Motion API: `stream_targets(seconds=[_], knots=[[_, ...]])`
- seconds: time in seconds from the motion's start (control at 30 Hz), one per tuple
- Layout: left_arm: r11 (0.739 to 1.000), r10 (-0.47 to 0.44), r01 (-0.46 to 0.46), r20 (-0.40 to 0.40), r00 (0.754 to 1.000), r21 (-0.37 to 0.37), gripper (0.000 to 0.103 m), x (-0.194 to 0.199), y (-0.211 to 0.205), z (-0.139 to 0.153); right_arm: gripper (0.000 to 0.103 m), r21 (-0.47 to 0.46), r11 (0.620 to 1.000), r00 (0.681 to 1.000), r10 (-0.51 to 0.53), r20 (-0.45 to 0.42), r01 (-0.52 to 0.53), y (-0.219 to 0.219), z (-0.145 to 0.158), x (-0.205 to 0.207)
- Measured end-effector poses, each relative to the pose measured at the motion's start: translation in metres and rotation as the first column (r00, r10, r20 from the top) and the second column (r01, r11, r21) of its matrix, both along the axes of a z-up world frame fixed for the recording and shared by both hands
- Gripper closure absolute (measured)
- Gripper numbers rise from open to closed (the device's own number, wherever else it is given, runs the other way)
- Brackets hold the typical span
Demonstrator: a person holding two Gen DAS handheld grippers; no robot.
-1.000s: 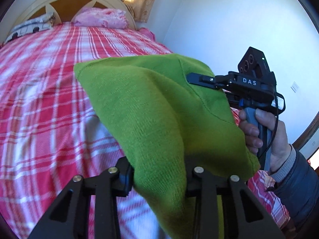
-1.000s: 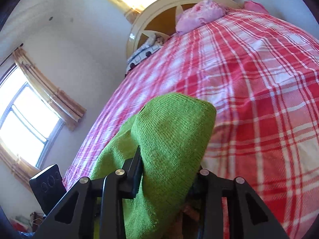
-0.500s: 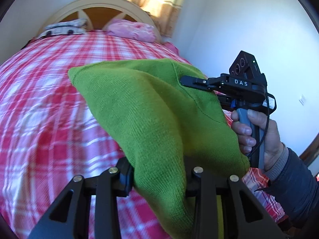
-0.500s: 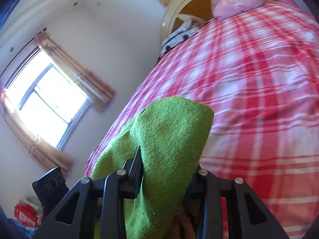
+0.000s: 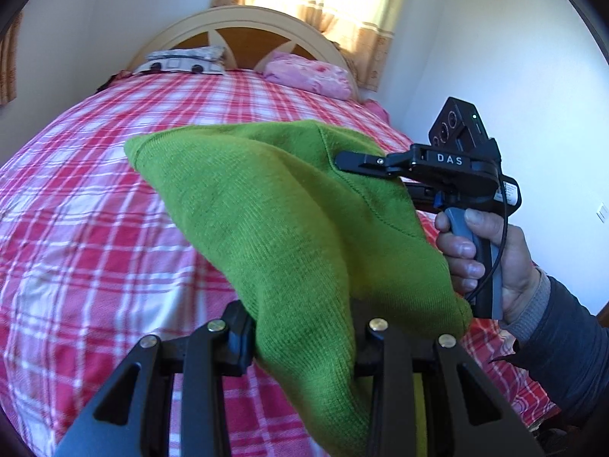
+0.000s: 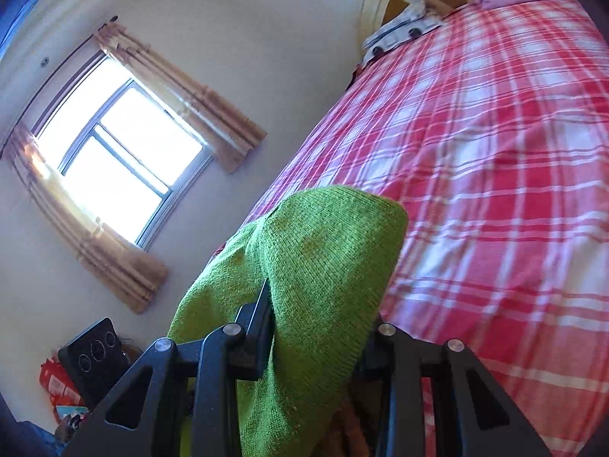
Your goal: Fold small clothes
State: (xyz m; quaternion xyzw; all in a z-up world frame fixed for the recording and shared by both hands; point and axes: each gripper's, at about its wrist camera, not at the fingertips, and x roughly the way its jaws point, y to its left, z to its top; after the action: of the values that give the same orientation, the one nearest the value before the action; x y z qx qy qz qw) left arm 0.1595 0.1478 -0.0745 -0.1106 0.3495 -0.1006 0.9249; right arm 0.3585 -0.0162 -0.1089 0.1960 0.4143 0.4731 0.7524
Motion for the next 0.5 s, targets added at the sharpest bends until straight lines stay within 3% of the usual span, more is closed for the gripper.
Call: stream_targets(seconds=[0.5], knots=[[0.996, 0.092, -0.092, -0.009, 0.996, -0.004, 0.067, -0.028, 0.055, -0.013, 0.070, -0.046, 0.994, 0.995, 0.100, -0.020, -0.101, 0.096, -0.015, -0.001]])
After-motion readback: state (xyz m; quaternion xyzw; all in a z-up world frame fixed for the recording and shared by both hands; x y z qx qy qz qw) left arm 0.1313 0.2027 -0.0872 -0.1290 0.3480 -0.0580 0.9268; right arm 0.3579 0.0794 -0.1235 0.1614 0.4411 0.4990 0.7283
